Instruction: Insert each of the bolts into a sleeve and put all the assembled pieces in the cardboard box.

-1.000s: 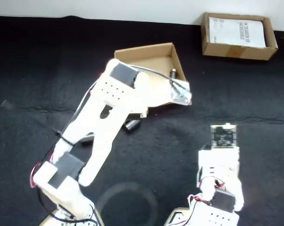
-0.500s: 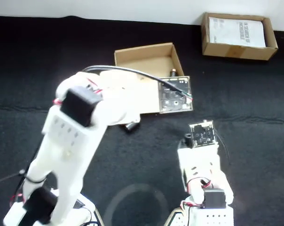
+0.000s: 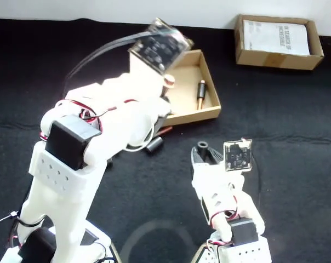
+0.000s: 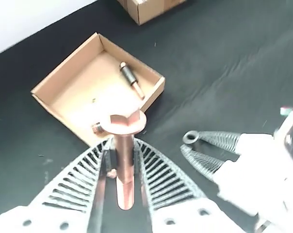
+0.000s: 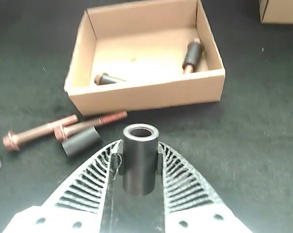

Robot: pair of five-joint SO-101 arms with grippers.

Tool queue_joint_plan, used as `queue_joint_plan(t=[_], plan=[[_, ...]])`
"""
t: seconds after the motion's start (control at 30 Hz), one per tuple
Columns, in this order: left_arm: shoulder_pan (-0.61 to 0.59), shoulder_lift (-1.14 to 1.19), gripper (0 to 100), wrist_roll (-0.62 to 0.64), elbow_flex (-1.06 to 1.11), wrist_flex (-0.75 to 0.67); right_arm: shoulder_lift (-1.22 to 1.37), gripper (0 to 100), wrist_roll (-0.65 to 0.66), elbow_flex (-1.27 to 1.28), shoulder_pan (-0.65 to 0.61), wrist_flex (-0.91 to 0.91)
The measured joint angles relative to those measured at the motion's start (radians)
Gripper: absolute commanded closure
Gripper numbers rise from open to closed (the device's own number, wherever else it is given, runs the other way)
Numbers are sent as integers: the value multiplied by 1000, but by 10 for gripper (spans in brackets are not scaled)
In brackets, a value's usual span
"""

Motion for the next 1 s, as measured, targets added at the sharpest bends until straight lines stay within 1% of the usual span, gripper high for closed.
queue_joint_plan(t=[0.1, 0.17, 0.27, 0.37, 0.47, 0.53, 0.6, 0.7, 0.8, 1.0], plan=[[2, -5, 992, 81, 78, -77, 0, 991, -23, 0, -25, -63], [-18, -5, 992, 143, 143, -144, 0, 991, -34, -3, -55, -101], [-48, -5, 992, 199, 259, -293, 0, 991, -38, -11, -118, -141], [-44, -5, 992, 216, 410, -479, 0, 991, -38, -11, -164, -163], [-41, -3, 992, 221, 539, -664, 0, 991, -38, -17, -175, -163], [-35, -3, 992, 221, 612, -772, 0, 991, -38, -17, -178, -166], [-17, -3, 992, 221, 674, -850, 0, 991, -38, -17, -178, -166], [31, -12, 992, 221, 740, -924, 0, 991, -38, -17, -178, -166], [66, -46, 992, 221, 801, -967, 0, 991, -38, -17, -178, -166], [69, -120, 992, 221, 875, -976, 0, 991, -38, -17, -178, -166]])
